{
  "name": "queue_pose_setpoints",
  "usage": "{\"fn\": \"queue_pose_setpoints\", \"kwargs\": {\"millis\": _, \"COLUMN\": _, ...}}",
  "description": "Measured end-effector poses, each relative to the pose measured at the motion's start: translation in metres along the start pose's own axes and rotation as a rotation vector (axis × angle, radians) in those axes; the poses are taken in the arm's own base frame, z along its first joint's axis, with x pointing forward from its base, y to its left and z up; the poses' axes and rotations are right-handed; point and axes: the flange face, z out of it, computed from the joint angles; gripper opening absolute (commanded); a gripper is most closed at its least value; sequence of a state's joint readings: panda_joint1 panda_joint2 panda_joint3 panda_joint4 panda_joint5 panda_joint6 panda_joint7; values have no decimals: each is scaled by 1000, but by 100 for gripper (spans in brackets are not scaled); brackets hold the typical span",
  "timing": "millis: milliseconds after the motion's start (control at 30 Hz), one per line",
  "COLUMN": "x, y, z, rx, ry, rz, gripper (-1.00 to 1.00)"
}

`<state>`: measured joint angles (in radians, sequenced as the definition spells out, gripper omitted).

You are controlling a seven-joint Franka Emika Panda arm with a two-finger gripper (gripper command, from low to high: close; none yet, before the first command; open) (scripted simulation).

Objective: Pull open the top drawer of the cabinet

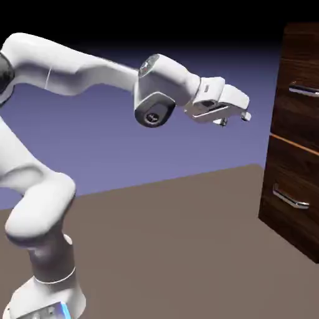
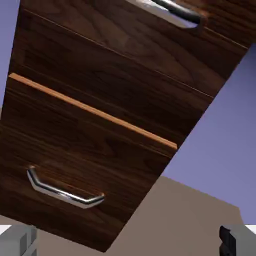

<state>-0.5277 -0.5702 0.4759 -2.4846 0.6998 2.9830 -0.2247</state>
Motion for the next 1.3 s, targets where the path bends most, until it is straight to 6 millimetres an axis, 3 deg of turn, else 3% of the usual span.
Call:
{"fn": "queue_pose_setpoints", "kwargs": {"millis": 333, "x": 35, "y": -14, "z": 2, "rx": 7, "ry": 94, "rz": -204, "gripper": 0}}
{"fn": "queue_pose_setpoints", "kwargs": {"millis": 633, "x": 55, "y": -30, "z": 16, "rx": 19, "ry": 170, "rz": -390, "gripper": 0}}
{"fn": "queue_pose_setpoints", "kwargs": {"millis": 1300, "x": 72, "y": -62, "z": 86, "rx": 46, "ry": 346, "rz": -769, "gripper": 0}}
